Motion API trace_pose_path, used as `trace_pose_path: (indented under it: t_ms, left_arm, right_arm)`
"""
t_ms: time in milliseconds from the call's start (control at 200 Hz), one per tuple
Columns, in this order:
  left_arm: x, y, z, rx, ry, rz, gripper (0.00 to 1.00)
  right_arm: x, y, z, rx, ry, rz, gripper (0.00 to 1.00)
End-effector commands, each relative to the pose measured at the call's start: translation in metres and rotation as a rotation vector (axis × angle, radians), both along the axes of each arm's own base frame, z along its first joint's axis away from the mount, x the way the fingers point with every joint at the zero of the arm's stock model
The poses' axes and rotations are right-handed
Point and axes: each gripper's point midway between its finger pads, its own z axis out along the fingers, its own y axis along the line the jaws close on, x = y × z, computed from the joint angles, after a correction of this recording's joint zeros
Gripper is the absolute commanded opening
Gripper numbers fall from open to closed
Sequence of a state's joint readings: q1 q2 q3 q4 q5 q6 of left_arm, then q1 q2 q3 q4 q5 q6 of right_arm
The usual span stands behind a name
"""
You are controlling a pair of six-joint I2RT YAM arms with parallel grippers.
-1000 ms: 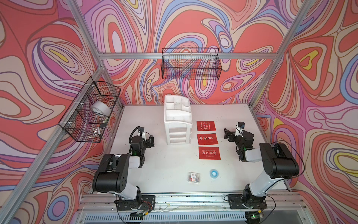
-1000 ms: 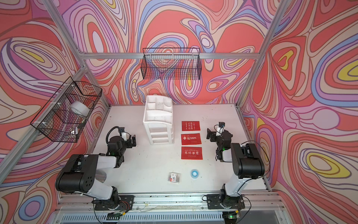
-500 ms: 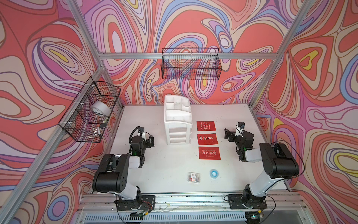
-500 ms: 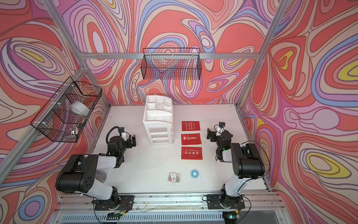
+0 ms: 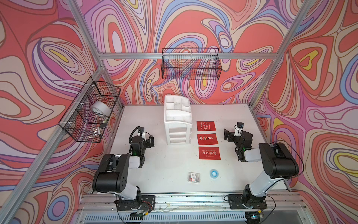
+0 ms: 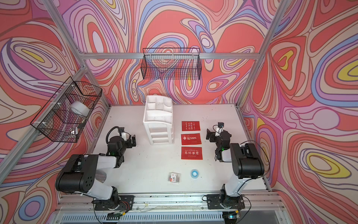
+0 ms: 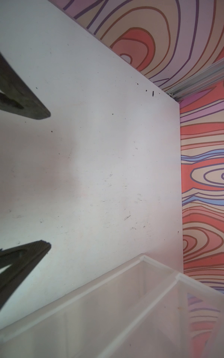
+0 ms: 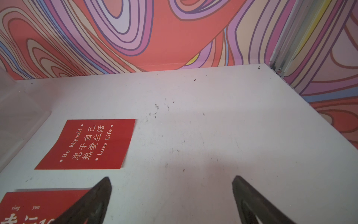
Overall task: Take the postcards out of the drawer
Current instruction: Reset both arms
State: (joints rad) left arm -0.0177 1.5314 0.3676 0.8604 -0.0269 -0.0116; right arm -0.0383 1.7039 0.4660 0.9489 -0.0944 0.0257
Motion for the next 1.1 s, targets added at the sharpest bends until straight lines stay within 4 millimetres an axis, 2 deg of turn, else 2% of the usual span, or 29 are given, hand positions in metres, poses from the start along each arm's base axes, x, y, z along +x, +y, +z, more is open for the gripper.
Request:
trace_pose_path:
  t_ms: [0,406,481,531,551,646,731,1092]
  left_arm:
    - [0.005,0.004,0.006,-0.002,-0.024,0.013,1.00]
    - [0.005,0.004,0.006,-0.001,-0.023,0.013,1.00]
    - [0.006,0.004,0.007,-0.002,-0.025,0.013,1.00]
    - [0.005,0.004,0.007,-0.001,-0.025,0.013,1.00]
    - [0.005,0.004,0.007,0.000,-0.025,0.013,1.00]
    - [0.006,0.003,0.007,-0.002,-0.026,0.013,1.00]
    - [0.005,0.004,0.007,-0.001,-0.025,0.013,1.00]
    - [0.005,0.004,0.007,-0.002,-0.025,0.013,1.00]
  right_arm:
    - [0.001,-0.001,-0.001,-0.008,0.000,-0.005,0.98]
    - [0.001,-0.002,-0.001,-0.013,0.001,-0.016,0.98]
    - [0.000,-0.015,0.000,-0.053,0.002,-0.151,0.98]
    - [-0.007,-0.032,0.008,-0.084,-0.050,-0.315,0.98]
    - [-0.009,-0.033,0.006,-0.089,-0.043,-0.322,0.98]
    - [-0.006,-0.029,0.005,-0.091,-0.033,-0.304,0.98]
    - [0.001,0.001,-0.004,-0.050,0.014,-0.050,0.98]
    - [0.001,0.000,-0.001,-0.024,0.002,-0.024,0.98]
